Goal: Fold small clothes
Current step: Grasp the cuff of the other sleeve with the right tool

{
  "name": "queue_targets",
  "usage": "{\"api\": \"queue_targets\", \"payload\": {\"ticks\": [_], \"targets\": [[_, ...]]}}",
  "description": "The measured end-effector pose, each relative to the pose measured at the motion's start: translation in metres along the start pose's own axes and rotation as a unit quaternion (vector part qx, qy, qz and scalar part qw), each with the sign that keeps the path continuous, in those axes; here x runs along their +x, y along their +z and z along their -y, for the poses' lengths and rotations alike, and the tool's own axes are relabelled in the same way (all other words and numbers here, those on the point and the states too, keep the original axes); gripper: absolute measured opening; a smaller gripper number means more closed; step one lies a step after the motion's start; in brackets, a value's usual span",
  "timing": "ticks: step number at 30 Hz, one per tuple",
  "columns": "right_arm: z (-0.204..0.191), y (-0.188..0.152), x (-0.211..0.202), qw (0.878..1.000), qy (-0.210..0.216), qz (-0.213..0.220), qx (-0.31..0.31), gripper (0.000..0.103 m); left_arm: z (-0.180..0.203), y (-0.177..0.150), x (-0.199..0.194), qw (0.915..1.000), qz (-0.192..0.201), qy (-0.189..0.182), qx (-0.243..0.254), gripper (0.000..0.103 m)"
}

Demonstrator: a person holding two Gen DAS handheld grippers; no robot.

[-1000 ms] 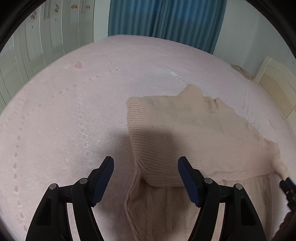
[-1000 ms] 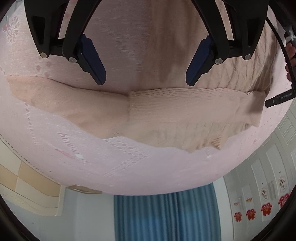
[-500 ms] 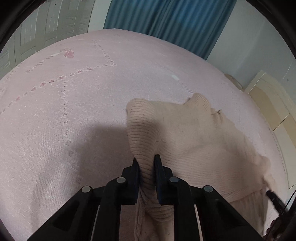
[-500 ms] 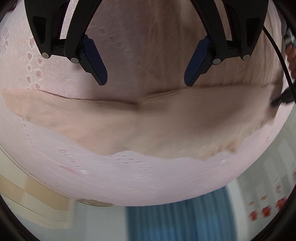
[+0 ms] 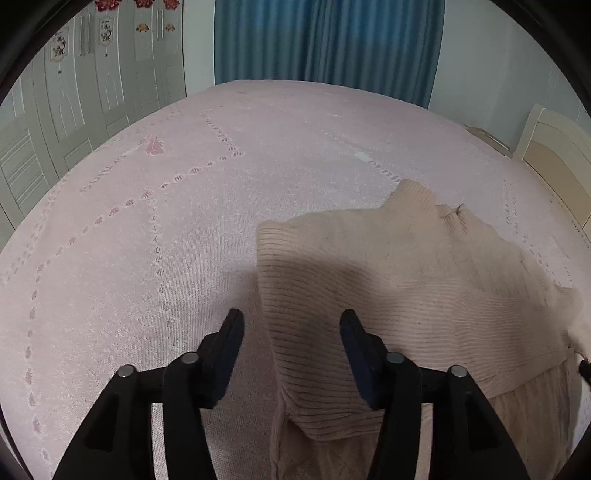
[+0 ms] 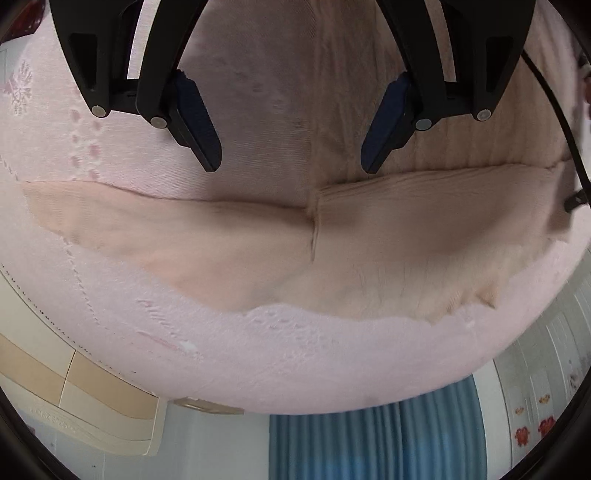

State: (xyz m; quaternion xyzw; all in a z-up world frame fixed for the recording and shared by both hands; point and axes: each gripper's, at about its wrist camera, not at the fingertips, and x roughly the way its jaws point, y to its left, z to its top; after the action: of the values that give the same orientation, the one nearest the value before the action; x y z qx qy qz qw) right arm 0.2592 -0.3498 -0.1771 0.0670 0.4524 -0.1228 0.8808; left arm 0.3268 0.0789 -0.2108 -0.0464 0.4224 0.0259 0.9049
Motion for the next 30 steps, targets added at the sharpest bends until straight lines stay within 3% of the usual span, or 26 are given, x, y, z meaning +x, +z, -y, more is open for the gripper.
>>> {"api": "queue_targets", "payload": {"ticks": [2,5,7,12,15,20,26,30], "targets": [[0.029,0.009,-0.015,0.999,-0.001,0.007,0.040,0.079,0.006,-0.003,0.004,1.0000,-0.003,0.008,0.004,0.075],[0.078,0.016,-0.029,0.995,-0.017,0.004,0.096,0.079,0.019,-0.008,0.020,0.9985,-0.030,0.031,0.033,0.076],[0.112,0.014,-0.035,0.993,-0.016,0.007,0.115,0.079,0.022,-0.007,0.021,0.9982,-0.021,0.039,0.041,0.079],[0.190,-0.002,-0.040,0.991,-0.072,0.017,0.114,0.079,0.007,-0.007,0.027,0.9991,-0.032,0.027,-0.005,0.093],[0.230,-0.016,-0.029,0.988,-0.070,0.021,0.134,0.079,0.005,-0.009,0.028,0.9993,-0.026,0.024,-0.009,0.094],[0.264,-0.025,0.011,0.981,-0.031,-0.013,0.192,0.066,0.007,-0.010,0.029,0.9994,-0.021,0.028,-0.005,0.094],[0.271,-0.013,0.032,0.978,-0.041,0.004,0.207,0.065,0.009,-0.011,0.030,0.9995,-0.023,0.023,-0.008,0.095],[0.293,0.001,0.042,0.966,-0.014,0.009,0.257,0.065,0.011,-0.011,0.031,0.9994,-0.024,0.026,-0.005,0.096]]}}
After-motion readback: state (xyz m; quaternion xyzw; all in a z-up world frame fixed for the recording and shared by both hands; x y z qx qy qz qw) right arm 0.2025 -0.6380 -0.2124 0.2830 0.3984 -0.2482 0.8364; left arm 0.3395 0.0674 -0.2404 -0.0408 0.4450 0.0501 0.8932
